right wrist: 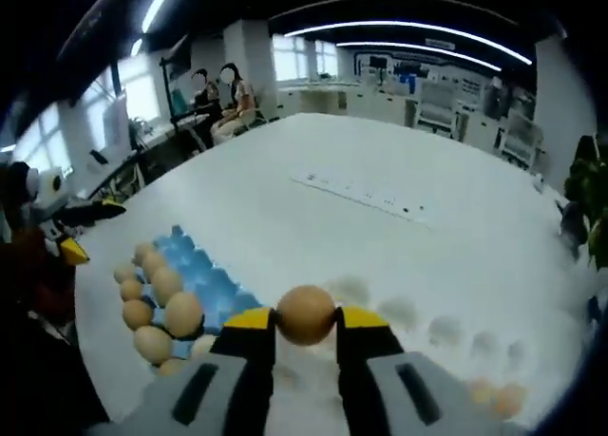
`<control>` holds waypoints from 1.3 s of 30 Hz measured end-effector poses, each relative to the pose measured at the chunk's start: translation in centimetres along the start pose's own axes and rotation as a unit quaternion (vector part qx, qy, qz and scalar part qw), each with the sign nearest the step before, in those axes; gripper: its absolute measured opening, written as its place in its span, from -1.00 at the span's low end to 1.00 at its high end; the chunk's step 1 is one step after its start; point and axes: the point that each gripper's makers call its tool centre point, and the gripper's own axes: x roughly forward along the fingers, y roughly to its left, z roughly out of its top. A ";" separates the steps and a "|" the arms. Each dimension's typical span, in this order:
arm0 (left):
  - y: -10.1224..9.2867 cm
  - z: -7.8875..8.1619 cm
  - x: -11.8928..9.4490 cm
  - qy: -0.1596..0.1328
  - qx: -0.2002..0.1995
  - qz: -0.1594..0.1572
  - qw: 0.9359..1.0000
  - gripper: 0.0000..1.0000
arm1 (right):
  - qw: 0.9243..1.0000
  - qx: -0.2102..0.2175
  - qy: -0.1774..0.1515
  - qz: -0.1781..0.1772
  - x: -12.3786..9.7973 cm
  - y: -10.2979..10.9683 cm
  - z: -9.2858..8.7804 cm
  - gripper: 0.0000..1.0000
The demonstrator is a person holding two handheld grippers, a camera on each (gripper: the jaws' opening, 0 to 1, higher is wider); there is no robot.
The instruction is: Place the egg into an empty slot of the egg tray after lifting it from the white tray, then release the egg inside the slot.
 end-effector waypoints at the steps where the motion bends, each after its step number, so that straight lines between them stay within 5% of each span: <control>1: 0.0 0.0 0.0 0.000 -0.001 -0.001 1.000 0.84 | 1.000 0.002 -0.003 0.006 0.0 0.3 0.1 -0.52; 19: 0.5 0.0 0.0 0.001 -0.004 -0.005 1.000 0.84 | 0.995 -0.002 -0.033 0.098 4.7 9.4 3.4 -0.52; 39: 0.2 0.2 0.1 0.008 0.009 -0.020 1.000 0.85 | 0.985 -0.054 -0.013 0.161 10.8 18.3 4.0 -0.52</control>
